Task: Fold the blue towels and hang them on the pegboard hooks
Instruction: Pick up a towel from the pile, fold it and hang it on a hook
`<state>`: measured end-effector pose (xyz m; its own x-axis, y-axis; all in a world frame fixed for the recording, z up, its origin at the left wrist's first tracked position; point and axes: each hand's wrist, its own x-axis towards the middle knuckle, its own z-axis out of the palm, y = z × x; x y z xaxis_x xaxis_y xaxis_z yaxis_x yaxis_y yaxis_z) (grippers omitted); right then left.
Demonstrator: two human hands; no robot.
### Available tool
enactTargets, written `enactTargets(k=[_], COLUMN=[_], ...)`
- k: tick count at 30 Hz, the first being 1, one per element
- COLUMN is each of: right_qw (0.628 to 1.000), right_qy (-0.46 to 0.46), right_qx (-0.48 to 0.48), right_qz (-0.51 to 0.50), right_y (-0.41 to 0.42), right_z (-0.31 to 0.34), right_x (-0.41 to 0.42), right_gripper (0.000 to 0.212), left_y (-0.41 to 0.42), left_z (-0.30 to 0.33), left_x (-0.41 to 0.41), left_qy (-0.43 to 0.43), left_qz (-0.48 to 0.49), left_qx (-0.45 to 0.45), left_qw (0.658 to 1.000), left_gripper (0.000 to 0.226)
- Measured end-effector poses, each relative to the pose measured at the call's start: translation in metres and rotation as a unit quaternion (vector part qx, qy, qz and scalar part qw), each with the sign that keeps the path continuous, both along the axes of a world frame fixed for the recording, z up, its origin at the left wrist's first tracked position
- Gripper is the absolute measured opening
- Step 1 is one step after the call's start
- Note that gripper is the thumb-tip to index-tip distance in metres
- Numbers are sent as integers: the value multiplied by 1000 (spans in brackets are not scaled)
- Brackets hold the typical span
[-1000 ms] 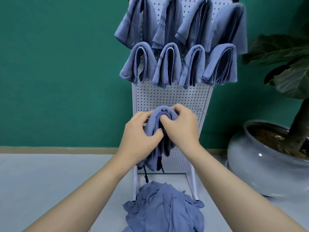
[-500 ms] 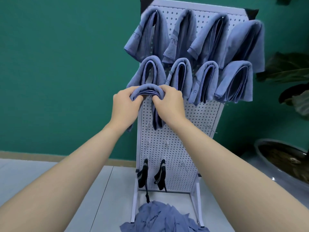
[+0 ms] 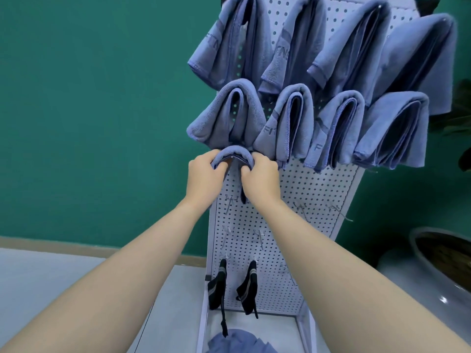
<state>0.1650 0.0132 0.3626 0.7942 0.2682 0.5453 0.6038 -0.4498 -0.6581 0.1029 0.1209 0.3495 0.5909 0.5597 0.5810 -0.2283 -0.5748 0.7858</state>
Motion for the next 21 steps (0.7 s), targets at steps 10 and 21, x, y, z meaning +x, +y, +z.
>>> enactTargets(k=[10, 21], right_qw=[998, 991], right_qy=[62, 129], right_qx=[7, 27], right_qz=[-18, 22], right_y=[12, -25], right_z=[-32, -62], right_x=[-1, -29], right_gripper=[14, 9], left_y=[2, -13], left_z=[-35, -90], left_x=[20, -29], left_qy=[19, 74], left_qz=[22, 18], left_qx=[4, -58], left_qw=[1000, 995], left_gripper=[28, 20])
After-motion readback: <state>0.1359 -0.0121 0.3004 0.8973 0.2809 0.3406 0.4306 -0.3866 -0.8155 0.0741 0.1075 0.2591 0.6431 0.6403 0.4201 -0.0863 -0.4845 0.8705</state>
